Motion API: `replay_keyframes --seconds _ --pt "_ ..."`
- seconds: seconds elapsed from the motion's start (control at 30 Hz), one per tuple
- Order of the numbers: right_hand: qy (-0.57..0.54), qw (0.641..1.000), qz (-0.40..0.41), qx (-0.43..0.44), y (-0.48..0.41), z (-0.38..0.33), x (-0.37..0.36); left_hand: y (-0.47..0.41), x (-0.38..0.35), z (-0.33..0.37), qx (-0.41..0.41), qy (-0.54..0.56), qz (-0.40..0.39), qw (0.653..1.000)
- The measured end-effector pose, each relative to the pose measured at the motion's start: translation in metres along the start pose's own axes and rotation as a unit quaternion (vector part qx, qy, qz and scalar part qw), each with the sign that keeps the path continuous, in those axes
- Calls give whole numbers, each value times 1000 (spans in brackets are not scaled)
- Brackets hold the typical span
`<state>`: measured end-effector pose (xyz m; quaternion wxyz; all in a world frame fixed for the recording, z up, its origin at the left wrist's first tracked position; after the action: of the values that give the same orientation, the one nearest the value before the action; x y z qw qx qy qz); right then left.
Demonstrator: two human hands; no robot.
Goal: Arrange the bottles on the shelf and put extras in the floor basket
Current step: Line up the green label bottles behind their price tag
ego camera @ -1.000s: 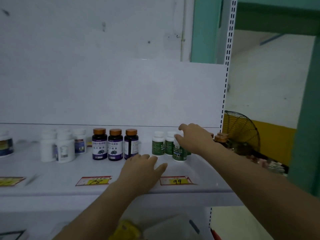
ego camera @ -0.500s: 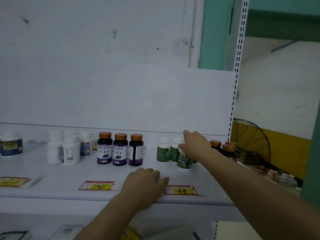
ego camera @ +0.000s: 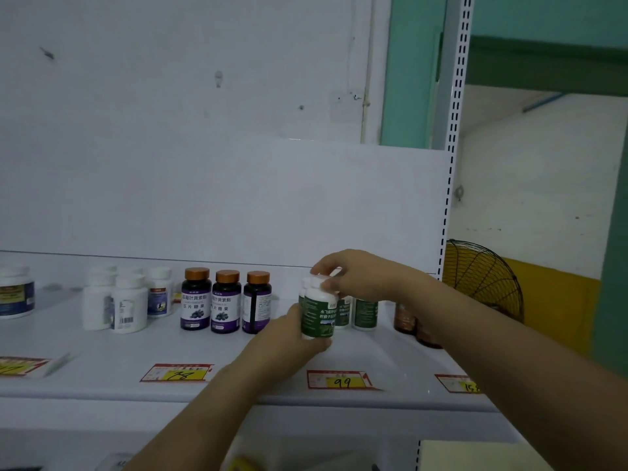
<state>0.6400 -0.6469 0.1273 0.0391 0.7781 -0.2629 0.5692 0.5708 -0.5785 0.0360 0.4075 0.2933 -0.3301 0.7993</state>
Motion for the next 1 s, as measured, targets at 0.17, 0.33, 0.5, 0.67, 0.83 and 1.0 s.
replay_keyframes --seconds 0.17,0.33,0.5,0.67,0.83,1.0 --pt "-23 1000 15 3 7 4 0 -5 -1 -2 3 40 34 999" --pt "-16 995 91 -47 3 16 4 0 14 14 -8 -35 155 987" --pt "-136 988 64 -19 6 14 12 1 6 16 -5 112 74 991" --pt "-246 968 49 -7 7 16 9 2 9 12 -7 184 82 980" --pt "-266 957 116 -21 3 15 7 7 20 10 29 139 183 973" --pt "-308 945 114 -5 3 9 16 8 21 18 13 219 127 967"
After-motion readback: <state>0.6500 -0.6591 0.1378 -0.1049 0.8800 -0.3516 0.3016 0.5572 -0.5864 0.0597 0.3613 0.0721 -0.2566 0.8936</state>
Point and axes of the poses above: each hand's wrist, its own y-axis away from the middle knuckle, its own x-axis out of the back of the hand, z = x × y, the point moved 8 cm from there along -y, towards the middle knuckle, and after that the axes turned 2 degrees about z, right-handed, at the moved point
